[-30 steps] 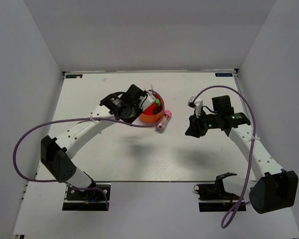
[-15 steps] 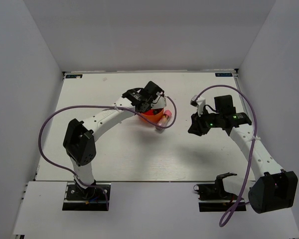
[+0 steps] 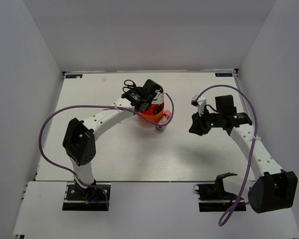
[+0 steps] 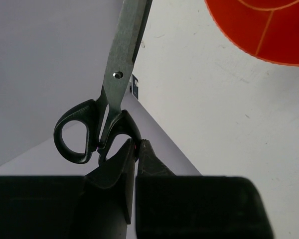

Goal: Sort the stationery into containers
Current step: Place the stationery in the storage box.

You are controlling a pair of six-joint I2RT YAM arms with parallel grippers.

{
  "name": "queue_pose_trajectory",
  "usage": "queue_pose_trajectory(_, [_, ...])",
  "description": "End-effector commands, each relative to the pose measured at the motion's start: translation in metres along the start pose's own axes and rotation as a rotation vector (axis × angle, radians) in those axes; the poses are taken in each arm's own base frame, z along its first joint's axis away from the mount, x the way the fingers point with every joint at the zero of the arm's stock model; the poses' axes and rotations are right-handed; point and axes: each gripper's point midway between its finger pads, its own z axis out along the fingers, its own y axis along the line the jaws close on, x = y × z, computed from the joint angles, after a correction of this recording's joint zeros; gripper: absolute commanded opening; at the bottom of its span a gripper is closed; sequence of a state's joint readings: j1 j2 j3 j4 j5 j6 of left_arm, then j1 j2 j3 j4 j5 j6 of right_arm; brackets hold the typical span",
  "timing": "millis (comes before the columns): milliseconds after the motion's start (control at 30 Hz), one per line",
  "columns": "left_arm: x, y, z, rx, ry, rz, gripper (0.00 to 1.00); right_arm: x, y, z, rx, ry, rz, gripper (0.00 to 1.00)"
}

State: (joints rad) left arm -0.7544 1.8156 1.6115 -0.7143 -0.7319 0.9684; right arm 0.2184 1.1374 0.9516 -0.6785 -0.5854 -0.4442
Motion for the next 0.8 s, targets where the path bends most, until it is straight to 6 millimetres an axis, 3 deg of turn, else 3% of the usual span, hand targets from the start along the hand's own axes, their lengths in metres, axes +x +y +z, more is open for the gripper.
queue_pose_trajectory(0, [0.016, 0.018, -0.011, -0.074, 0.037, -0.009, 0.01, -0.007, -0.003, -0.005, 0.021, -0.033, -0.028, 0.38])
queue_pose_trajectory(300, [0.050, -0.010, -0.031, 0.031, 0.102, -0.002, 0.01, -0.005, -0.003, -0.003, 0.009, -0.032, -0.024, 0.38])
queue_pose_trajectory(500, [0.063, -0.030, -0.034, 0.070, 0.127, 0.050, 0.01, -0.005, -0.002, -0.003, 0.004, -0.033, -0.015, 0.38])
queue_pose_trajectory(767, [0.053, -0.045, -0.028, 0.078, 0.081, 0.114, 0.01, -0.005, -0.003, -0.003, 0.004, -0.032, -0.007, 0.38])
